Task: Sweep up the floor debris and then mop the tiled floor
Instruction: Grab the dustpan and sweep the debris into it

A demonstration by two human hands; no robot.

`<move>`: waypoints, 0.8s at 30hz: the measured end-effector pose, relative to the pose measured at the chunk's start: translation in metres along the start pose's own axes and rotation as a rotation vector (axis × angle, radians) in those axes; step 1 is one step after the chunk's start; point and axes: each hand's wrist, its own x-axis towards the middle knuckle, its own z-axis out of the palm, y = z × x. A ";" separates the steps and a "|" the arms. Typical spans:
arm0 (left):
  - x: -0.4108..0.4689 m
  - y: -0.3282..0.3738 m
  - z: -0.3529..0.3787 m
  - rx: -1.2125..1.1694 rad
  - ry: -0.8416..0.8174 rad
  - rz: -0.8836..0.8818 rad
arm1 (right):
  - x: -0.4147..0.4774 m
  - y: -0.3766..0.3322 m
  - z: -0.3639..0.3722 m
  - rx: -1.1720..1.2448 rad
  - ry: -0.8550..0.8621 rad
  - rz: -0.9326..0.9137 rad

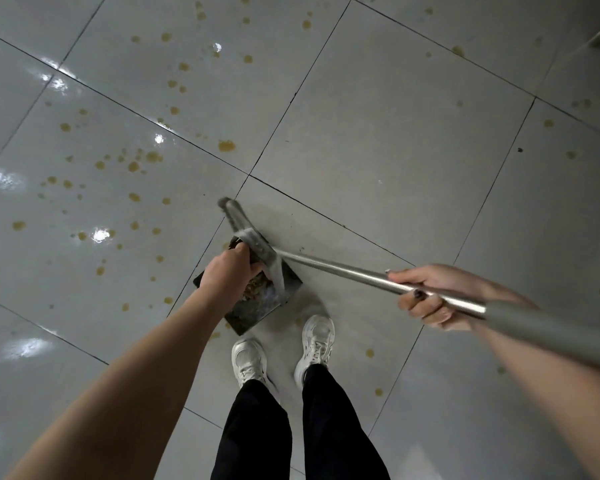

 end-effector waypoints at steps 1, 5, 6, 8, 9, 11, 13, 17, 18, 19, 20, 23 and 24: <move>-0.001 -0.002 -0.001 0.007 -0.005 -0.003 | -0.007 -0.004 -0.003 -0.033 -0.004 -0.020; -0.005 -0.006 -0.002 -0.002 -0.023 -0.021 | -0.017 -0.015 0.002 -0.217 0.066 -0.155; -0.005 -0.007 -0.003 -0.005 -0.030 -0.023 | -0.016 -0.017 0.004 -0.260 0.105 -0.184; -0.005 -0.007 -0.003 -0.007 -0.044 -0.021 | -0.009 -0.019 0.010 -0.331 0.202 -0.238; -0.004 -0.007 -0.003 -0.001 -0.045 -0.017 | -0.003 -0.018 0.013 -0.352 0.252 -0.259; -0.002 -0.005 -0.004 0.013 -0.046 -0.013 | 0.011 -0.012 0.021 -0.354 0.301 -0.253; -0.001 -0.004 -0.003 0.024 -0.050 -0.012 | 0.028 -0.002 0.031 -0.307 0.265 -0.171; 0.000 -0.006 -0.001 0.027 -0.033 -0.008 | 0.037 0.014 0.031 -0.259 0.073 -0.016; 0.000 -0.007 -0.001 0.027 -0.031 -0.002 | 0.031 0.014 0.027 -0.185 0.030 0.001; 0.000 -0.009 0.000 0.026 -0.031 -0.004 | 0.024 0.013 0.020 -0.115 0.005 0.001; -0.001 -0.010 0.000 0.025 -0.035 -0.009 | 0.015 0.012 0.014 -0.094 0.000 -0.022; -0.002 -0.012 0.000 0.018 -0.042 -0.030 | -0.005 0.007 -0.004 -0.224 0.084 -0.106; -0.002 -0.012 0.000 0.018 -0.045 -0.033 | -0.008 0.005 -0.008 -0.266 0.122 -0.127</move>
